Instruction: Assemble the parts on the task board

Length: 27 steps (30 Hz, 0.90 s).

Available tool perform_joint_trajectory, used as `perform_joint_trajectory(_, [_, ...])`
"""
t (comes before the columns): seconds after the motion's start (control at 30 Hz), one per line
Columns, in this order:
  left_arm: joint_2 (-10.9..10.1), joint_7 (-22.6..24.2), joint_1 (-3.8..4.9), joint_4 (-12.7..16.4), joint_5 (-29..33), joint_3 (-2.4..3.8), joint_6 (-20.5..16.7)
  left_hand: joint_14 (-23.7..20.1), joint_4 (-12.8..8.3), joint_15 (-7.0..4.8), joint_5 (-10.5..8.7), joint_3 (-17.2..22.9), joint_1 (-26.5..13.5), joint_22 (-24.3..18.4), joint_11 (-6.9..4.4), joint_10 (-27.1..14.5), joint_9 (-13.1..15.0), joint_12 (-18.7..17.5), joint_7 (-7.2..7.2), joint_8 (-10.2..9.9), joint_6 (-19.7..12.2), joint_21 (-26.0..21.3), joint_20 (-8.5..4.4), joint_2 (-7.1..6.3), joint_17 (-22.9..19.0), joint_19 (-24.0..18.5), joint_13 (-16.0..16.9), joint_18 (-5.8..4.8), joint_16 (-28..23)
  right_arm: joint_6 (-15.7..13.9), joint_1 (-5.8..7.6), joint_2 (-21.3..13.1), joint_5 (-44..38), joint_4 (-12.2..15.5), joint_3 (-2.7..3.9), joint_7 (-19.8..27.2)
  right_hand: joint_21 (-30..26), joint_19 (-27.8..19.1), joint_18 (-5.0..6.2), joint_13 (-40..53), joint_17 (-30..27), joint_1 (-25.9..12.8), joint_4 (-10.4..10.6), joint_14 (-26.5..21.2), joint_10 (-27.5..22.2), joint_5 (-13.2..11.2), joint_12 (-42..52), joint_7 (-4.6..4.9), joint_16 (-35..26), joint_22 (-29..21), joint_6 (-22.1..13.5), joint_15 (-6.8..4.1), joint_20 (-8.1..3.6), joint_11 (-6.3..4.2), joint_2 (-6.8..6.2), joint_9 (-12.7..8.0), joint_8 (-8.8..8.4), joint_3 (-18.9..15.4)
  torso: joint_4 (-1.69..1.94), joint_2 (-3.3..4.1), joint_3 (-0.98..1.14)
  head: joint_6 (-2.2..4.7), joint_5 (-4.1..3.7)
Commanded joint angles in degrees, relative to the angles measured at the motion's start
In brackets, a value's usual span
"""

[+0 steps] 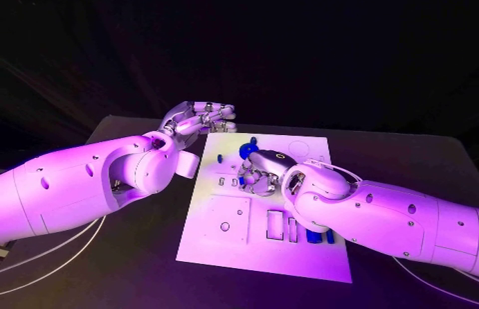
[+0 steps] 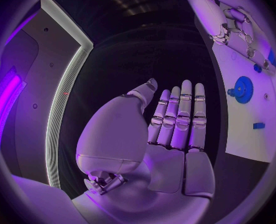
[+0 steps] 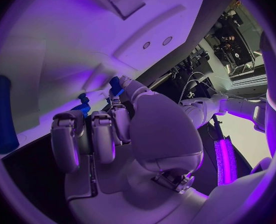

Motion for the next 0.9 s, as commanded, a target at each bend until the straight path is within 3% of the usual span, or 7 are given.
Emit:
perform_joint_trajectory(0.03, [0.1,0.3,0.03,0.2,0.1,0.02,1.2,0.0,-0.3,0.11,0.01,-0.2,0.0,-0.1,0.18,0.1,-0.1,-0.3,0.02,-0.3,0.2,-0.3,0.05,0.41,0.1,-0.3,0.1,0.25,-0.4,1.4,-0.13,0.2,-1.5,-0.3,-0.01,-1.1,0.2,5.3,-0.51,3.9,15.1,-0.7,0.3,5.9,-0.4,0.1,-0.2,-0.26,0.2,14.0,0.3,-0.06,-0.20,-0.05,-0.04,1.7,0.60,-0.1,0.02,0.03,-0.02,-0.12,0.15])
perform_joint_trajectory(0.9, [0.0,0.2,0.03,0.2,0.1,0.02,1.3,0.0,-0.3,0.11,0.01,-0.2,0.0,-0.1,0.18,0.1,-0.1,-0.3,0.02,-0.3,0.2,-0.3,0.05,0.41,0.1,-0.3,0.1,0.25,-0.4,1.8,-0.58,1.2,-1.8,-1.9,-0.05,-2.1,0.0,5.2,-0.44,3.3,15.1,-1.3,0.4,5.9,-1.1,0.0,-1.0,0.07,0.2,13.8,-0.7,0.12,-0.06,0.19,-0.56,1.6,0.27,-0.3,0.01,0.03,-0.01,-0.45,0.51])
